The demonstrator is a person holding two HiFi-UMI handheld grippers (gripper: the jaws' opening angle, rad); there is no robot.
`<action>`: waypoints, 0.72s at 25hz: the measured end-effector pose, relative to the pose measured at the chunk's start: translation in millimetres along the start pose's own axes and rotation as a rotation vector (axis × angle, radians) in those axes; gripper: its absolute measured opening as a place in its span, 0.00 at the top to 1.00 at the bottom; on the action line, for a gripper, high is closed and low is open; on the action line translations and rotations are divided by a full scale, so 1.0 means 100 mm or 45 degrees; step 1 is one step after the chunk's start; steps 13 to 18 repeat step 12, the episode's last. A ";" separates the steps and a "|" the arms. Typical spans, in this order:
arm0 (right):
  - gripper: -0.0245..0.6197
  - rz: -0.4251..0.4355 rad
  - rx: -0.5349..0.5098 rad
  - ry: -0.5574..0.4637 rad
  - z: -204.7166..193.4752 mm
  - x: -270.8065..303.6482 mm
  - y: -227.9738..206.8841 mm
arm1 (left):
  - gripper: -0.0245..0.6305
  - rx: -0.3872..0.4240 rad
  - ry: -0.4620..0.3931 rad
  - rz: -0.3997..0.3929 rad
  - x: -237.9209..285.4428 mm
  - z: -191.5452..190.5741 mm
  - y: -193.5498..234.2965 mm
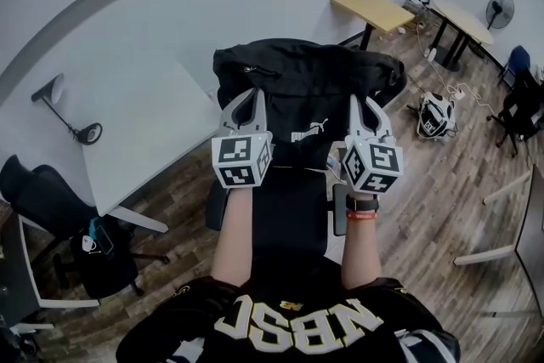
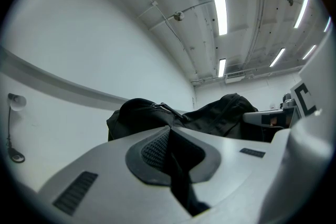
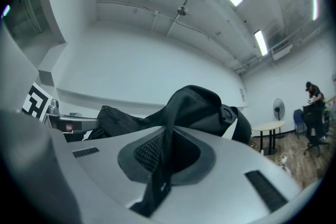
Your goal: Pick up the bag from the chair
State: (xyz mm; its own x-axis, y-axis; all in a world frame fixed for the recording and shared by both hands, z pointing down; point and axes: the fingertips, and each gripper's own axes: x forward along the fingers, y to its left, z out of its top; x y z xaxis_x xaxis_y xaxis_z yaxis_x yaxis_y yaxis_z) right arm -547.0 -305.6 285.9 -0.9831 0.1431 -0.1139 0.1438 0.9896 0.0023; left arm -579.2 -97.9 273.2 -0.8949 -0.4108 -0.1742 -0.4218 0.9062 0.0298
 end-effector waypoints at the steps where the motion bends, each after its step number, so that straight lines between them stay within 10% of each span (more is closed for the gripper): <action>1: 0.93 -0.001 -0.003 -0.001 0.00 0.00 0.00 | 0.94 -0.001 0.000 -0.002 0.00 0.00 0.00; 18: 0.93 0.014 0.012 0.006 -0.01 0.00 -0.07 | 0.94 -0.020 0.008 -0.015 0.04 -0.04 -0.08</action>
